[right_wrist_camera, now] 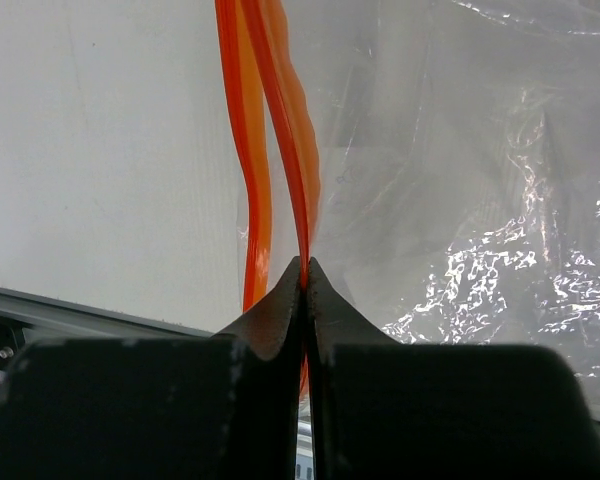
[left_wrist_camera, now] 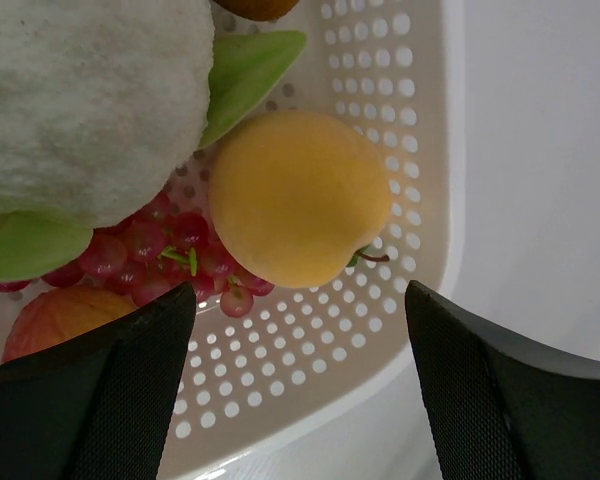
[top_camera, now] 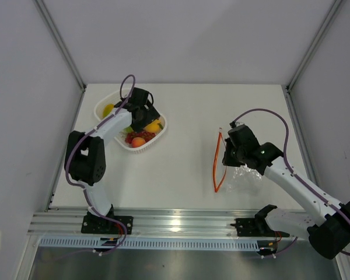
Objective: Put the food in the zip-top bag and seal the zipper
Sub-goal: Pick up the fake fruit from the bin.
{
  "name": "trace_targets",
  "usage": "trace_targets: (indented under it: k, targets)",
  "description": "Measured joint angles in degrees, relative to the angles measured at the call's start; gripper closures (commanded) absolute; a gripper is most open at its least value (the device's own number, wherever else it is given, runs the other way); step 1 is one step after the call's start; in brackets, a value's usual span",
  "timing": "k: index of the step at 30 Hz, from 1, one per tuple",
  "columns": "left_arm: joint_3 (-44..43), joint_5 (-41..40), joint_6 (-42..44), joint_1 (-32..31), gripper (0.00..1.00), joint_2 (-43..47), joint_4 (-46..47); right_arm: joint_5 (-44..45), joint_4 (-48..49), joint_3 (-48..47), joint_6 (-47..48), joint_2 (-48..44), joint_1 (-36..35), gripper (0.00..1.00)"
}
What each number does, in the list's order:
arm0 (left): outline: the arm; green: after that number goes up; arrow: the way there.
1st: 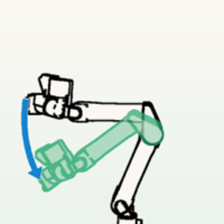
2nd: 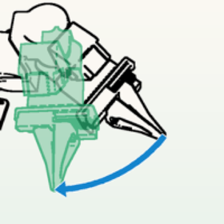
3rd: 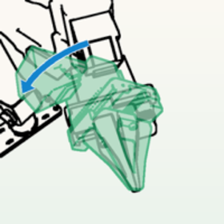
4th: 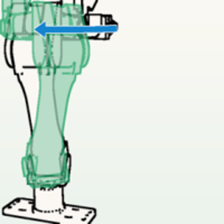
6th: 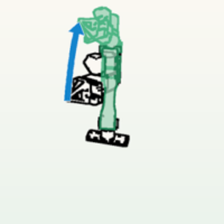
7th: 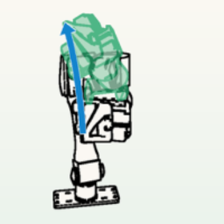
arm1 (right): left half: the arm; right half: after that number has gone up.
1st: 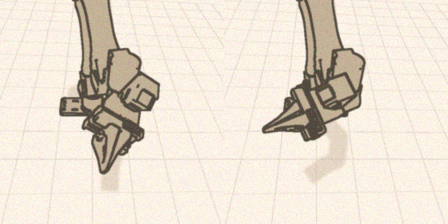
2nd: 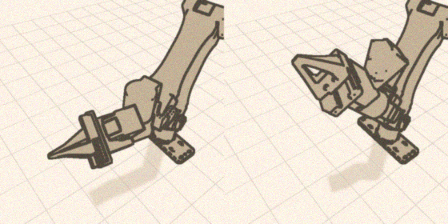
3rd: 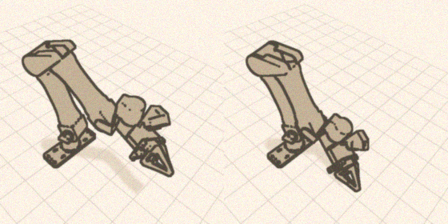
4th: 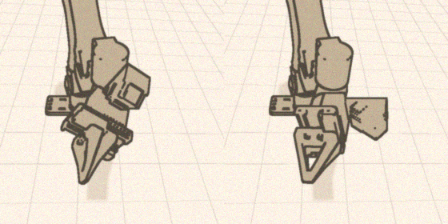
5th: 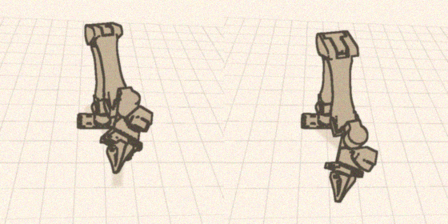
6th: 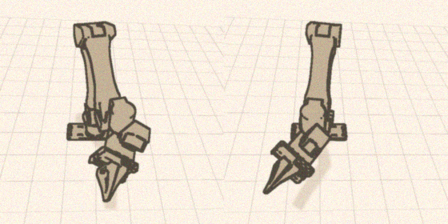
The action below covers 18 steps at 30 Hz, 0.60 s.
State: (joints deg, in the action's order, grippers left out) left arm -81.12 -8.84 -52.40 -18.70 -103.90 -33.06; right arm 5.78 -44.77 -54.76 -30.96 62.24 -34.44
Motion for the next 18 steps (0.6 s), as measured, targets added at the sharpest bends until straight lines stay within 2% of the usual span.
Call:
trace_targets:
  k: [14, 18]
  targets:
    - [-1.1, 5.6, 2.1, 3.9, 0.19, -7.6, 6.1, 0.0, 1.2, 0.0, 1.1, 1.7, 0.0, 1.00]
    - [-1.2, 6.7, 2.8, 4.0, 0.30, -7.9, 7.2, -0.1, 1.7, 0.0, 1.0, 2.2, 0.0, 1.00]
